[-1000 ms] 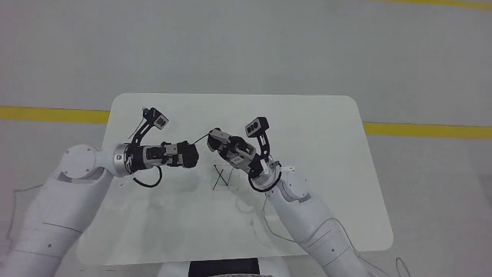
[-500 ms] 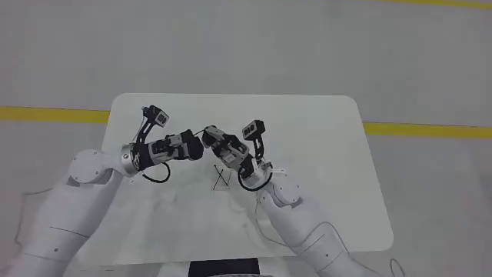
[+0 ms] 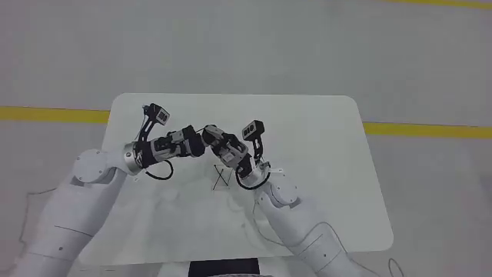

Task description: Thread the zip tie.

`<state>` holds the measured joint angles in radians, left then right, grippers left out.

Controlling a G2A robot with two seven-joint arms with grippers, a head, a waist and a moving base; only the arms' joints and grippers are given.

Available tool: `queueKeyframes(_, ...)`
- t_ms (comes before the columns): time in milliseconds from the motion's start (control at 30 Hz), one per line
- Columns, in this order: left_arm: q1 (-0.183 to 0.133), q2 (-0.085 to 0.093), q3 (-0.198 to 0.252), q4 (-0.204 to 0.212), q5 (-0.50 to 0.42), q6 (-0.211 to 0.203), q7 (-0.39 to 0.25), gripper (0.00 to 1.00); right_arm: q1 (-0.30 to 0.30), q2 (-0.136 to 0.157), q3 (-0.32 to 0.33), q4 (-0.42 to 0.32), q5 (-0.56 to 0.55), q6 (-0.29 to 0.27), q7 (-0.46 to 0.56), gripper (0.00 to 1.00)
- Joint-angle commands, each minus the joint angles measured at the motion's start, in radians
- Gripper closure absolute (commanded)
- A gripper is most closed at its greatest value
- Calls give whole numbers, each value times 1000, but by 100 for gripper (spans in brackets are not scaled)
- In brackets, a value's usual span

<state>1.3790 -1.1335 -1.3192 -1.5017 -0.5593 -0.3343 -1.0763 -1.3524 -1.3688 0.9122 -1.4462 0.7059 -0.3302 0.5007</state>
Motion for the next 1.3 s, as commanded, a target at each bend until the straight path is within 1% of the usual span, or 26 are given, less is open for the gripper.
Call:
queueKeyframes(0,2,2,-1,-7,5,2,15,0,-4,2,6,-9,-28,8,-3,100)
queueKeyframes(300,16,14,-21,-26,25,-1,29,0,-22,16,41,-42,-166,49,-22,100)
queueKeyframes(433,21,19,-25,-33,25,-2,28,0,-29,22,54,-59,-236,81,-38,100)
queueKeyframes(600,23,22,-23,-38,25,-4,30,0,-38,26,63,-72,-289,105,-58,100)
queueKeyframes(667,24,24,-21,-39,25,-3,32,4,-41,28,65,-74,-308,113,-63,100)
queueKeyframes(700,24,25,-21,-38,25,-1,33,7,-41,28,66,-71,-320,119,-69,100)
queueKeyframes(733,24,25,-20,-39,25,0,35,12,-41,29,68,-71,-328,125,-74,100)
queueKeyframes(800,24,27,-19,-39,27,2,38,17,-43,29,70,-72,-337,130,-79,100)
queueKeyframes(833,24,28,-18,-40,28,3,39,25,-44,30,71,-71,-339,132,-79,100)
queueKeyframes(867,24,28,-18,-40,30,4,40,29,-44,30,72,-71,-345,135,-79,100)
queueKeyframes(900,24,29,-17,-41,33,5,41,36,-45,30,73,-71,-349,137,-81,100)
queueKeyframes(933,24,30,-16,-41,34,6,42,39,-46,30,74,-72,-350,137,-82,100)
queueKeyframes(967,24,31,-15,-41,36,7,44,46,-47,30,75,-73,-348,136,-83,100)
queueKeyframes(1067,24,33,-11,-40,45,10,50,53,-51,30,79,-75,-342,128,-82,100)
queueKeyframes(1267,22,37,-3,-37,54,13,60,56,-59,31,86,-84,-341,111,-77,100)
